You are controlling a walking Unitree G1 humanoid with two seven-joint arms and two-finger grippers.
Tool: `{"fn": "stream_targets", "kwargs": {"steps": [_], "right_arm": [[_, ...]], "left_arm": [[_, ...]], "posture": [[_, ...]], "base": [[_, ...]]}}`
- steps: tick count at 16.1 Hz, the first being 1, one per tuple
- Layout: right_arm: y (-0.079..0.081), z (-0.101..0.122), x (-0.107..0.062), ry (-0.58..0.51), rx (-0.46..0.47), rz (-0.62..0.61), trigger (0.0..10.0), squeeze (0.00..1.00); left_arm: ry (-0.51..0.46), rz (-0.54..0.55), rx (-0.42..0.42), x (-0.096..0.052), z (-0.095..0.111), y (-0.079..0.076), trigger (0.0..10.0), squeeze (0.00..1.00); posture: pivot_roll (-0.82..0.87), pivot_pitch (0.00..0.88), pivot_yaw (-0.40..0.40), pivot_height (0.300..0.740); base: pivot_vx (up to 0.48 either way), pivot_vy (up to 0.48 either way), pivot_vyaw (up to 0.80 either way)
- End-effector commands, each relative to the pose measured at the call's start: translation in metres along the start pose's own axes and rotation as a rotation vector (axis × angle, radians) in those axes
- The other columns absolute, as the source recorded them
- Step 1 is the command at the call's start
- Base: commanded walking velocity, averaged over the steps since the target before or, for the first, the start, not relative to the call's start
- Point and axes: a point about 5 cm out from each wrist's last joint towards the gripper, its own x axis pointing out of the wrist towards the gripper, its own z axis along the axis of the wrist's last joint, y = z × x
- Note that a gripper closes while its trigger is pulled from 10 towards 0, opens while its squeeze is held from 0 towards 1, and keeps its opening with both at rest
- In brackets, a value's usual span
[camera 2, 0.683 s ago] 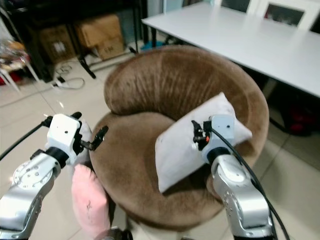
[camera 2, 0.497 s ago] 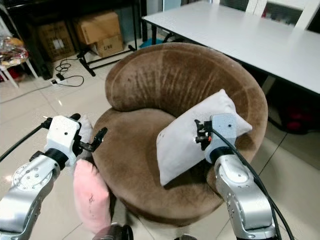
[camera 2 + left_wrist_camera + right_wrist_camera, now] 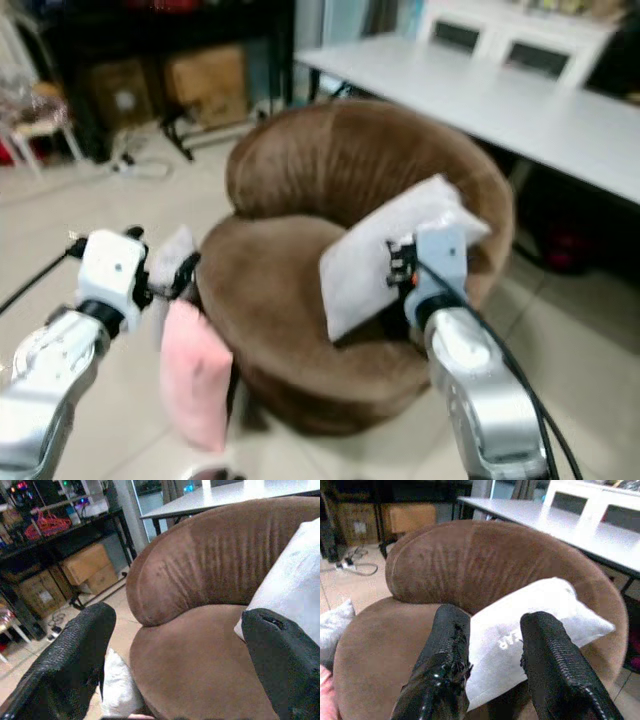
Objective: Move the pillow to the sofa from floor
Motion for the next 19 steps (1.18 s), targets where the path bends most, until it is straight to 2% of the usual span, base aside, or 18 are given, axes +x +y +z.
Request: {"fn": "stream_targets", "kwargs": {"steps": [1,19], "right_arm": [[-0.0031,0.0015,0.0011,0.008,-0.013,-0.014,10.0,0.00],[-0.0030,0.0008,0.0007,0.021,-0.001,-0.023,10.0,0.00]], "left_arm": [[-0.010,-0.012,-0.008,0.0006,0.0029,-0.0013,10.0,0.00],[-0.008,-0.008,-0.011,-0.0004,0.0016,-0.0011,10.0,0.00]], "posture": [[-0.07,0.000,0.007,0.740],[-0.07,0.000,-0.007,0.740]], "base": [[0.000,0.262,0.00],[0.000,0.341,0.00]]}}
